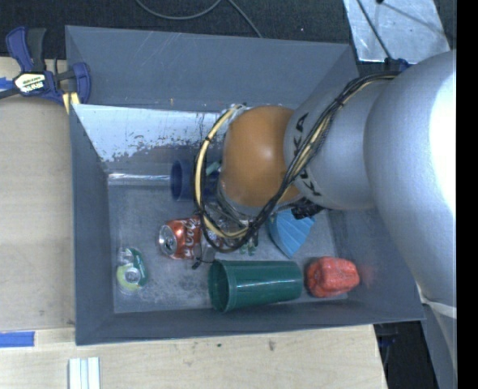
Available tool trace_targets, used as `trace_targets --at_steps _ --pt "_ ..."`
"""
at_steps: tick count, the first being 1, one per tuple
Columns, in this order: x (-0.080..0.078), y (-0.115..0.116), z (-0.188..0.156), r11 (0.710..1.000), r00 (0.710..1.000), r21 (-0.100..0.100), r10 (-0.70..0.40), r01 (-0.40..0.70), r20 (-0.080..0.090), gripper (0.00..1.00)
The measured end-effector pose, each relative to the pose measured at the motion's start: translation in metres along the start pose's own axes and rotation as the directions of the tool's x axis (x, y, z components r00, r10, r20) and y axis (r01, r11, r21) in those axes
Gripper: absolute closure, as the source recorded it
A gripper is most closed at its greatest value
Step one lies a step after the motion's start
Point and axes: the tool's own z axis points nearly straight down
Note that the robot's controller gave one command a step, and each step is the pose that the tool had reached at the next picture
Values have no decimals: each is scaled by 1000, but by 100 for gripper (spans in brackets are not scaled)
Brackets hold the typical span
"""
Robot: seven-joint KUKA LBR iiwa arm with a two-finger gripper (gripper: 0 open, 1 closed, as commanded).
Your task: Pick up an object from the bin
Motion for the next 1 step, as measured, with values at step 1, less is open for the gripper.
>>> trace_targets --at_steps 1 --pt "1 0 -3 1000 1000 0 0 0 0 100"
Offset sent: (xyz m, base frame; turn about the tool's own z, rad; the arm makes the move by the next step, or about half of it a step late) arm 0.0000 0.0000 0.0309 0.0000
